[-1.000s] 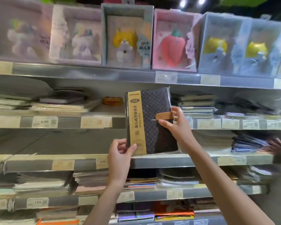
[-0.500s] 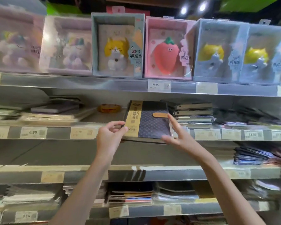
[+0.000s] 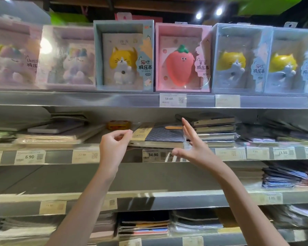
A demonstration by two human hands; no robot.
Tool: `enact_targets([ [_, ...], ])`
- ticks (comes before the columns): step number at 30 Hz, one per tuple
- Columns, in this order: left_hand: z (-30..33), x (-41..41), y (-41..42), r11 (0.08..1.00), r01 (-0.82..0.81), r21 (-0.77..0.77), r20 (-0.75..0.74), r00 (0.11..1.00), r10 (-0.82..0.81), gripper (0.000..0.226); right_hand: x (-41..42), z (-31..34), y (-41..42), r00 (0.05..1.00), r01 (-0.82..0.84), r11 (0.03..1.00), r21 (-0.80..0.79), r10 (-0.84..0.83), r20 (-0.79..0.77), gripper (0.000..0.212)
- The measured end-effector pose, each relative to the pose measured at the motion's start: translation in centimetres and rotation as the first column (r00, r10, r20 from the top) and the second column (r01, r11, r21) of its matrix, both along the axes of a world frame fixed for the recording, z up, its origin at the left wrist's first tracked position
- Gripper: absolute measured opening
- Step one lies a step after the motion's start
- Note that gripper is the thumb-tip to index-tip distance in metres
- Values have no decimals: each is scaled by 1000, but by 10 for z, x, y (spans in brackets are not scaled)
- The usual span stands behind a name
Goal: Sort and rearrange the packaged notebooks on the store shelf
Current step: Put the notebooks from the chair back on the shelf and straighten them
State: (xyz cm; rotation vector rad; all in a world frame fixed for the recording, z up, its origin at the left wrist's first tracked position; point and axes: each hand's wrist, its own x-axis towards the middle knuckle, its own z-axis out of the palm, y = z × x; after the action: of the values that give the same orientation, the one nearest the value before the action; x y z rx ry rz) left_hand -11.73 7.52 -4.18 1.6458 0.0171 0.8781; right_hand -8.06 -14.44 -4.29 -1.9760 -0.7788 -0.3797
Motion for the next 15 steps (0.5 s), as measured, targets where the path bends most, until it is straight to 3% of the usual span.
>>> enact_targets([
  [3, 0, 7, -4, 1000, -1, 16, -6, 1000, 1, 25, 7, 7, 2, 997, 74, 997, 35, -74, 6, 109],
  [6, 0, 18, -11, 999, 9, 46, -38, 999, -7, 37, 17, 10, 4, 966, 206, 976, 73, -215, 141, 100],
  [11, 1, 50, -15, 937, 1, 350, -190, 979, 70, 69, 47, 12, 6, 769, 594, 801, -75, -537, 347, 79],
  [15, 8, 76, -20, 881, -44, 470, -257, 949, 185, 61, 72, 8, 7, 612, 729, 680, -84, -592, 524, 56],
])
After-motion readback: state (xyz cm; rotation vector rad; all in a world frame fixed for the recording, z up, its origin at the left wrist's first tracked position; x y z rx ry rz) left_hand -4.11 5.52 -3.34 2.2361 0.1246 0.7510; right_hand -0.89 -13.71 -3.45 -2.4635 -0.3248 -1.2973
